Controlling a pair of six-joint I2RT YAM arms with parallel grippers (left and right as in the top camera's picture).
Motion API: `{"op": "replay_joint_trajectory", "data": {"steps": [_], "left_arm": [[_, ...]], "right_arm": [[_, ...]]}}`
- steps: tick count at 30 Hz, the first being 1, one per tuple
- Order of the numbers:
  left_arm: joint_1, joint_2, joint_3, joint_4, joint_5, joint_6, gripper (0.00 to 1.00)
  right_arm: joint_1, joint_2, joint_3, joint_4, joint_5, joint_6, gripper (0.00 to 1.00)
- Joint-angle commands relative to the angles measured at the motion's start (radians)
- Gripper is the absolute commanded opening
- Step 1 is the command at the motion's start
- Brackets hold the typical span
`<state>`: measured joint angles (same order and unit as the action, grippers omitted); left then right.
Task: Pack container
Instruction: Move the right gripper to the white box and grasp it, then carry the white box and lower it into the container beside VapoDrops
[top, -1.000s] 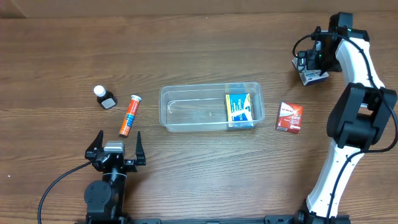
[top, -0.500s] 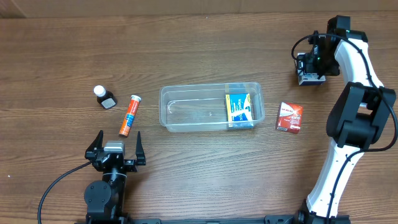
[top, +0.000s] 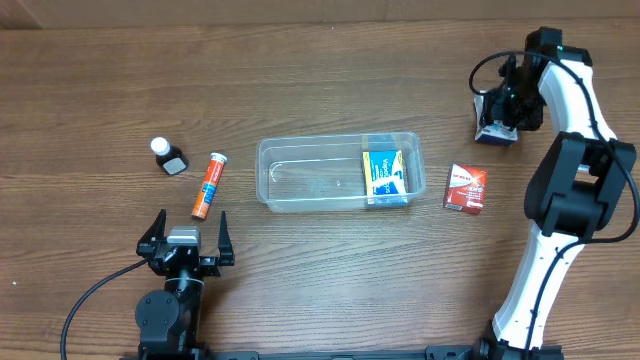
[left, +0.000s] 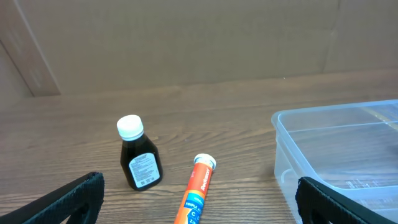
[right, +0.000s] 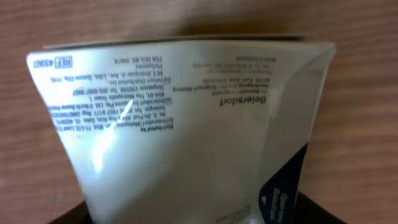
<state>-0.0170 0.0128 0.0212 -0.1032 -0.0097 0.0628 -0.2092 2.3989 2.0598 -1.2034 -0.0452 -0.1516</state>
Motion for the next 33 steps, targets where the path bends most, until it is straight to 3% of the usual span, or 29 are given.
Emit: {"op": "replay_joint_trajectory", "data": {"steps": [1, 9, 17, 25, 28, 33], "left_arm": [[0.009, -0.008, -0.005, 0.003, 0.014, 0.017, 1.0], [0.009, -0.008, -0.005, 0.003, 0.014, 0.017, 1.0], [0.009, -0.008, -0.005, 0.003, 0.014, 0.017, 1.0], [0.009, -0.008, -0.005, 0.003, 0.014, 0.017, 1.0], [0.009, -0.008, -0.005, 0.003, 0.014, 0.017, 1.0], [0.009, -0.008, -0.005, 0.003, 0.014, 0.017, 1.0]], "right_arm": [[0.025, -0.008, 0.151, -0.104, -0.01, 0.034, 0.67], [0.099, -0.014, 0.581, -0.492, -0.198, 0.052, 0.67], [0.207, -0.245, 0.588, -0.491, -0.24, 0.135, 0.67], [0.331, -0.507, 0.263, -0.491, -0.173, 0.183, 0.67], [0.405, -0.517, 0.08, -0.473, -0.172, 0.191, 0.67], [0.52, -0.517, -0.205, -0.293, -0.112, 0.301, 0.68]]}}
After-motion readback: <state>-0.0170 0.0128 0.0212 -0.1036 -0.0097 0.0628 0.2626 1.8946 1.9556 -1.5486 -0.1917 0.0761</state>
